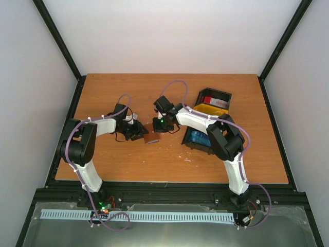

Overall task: Put the credit cards into the card holder
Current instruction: Close the card holder at the center of the board.

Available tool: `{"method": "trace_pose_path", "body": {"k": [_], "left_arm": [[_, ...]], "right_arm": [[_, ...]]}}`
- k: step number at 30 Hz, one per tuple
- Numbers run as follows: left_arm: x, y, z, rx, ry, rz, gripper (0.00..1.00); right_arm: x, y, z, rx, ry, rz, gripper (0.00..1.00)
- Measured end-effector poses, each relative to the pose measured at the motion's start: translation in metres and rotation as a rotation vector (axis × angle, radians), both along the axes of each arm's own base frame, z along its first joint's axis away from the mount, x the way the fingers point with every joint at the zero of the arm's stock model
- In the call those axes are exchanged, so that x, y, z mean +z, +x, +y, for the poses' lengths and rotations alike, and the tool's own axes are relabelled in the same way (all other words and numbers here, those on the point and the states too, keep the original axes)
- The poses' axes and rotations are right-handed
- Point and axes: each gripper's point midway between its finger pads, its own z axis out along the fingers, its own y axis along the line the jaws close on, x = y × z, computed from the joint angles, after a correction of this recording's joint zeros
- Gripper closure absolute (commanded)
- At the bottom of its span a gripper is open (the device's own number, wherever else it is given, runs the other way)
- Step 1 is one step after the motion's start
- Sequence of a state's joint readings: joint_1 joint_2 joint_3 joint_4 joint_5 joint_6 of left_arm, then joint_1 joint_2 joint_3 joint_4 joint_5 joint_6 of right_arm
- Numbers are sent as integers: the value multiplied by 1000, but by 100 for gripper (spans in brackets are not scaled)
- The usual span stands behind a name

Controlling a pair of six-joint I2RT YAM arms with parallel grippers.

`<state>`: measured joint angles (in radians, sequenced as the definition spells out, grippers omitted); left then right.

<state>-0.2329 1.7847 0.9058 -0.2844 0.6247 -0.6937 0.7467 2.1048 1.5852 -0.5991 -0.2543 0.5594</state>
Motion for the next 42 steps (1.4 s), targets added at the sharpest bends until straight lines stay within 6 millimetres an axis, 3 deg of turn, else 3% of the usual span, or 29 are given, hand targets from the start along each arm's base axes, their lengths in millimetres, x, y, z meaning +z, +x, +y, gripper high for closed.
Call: {"method": "trace_pose_path", "body": {"k": [8,13,25,42], "left_arm": [[0,0,0,0,0,0,60],[-1,0,1,2,2,2,65],[-2,1,0,2,-3,2,65],[-2,2,-1,0,-8,-3,66]], "right_arm": [[3,-1,6,14,30,4,97],[6,-2,14,42,73,6,97],[-6,-3,15,59,65,17,97],[-8,10,18,52,52,-30,97]]}}
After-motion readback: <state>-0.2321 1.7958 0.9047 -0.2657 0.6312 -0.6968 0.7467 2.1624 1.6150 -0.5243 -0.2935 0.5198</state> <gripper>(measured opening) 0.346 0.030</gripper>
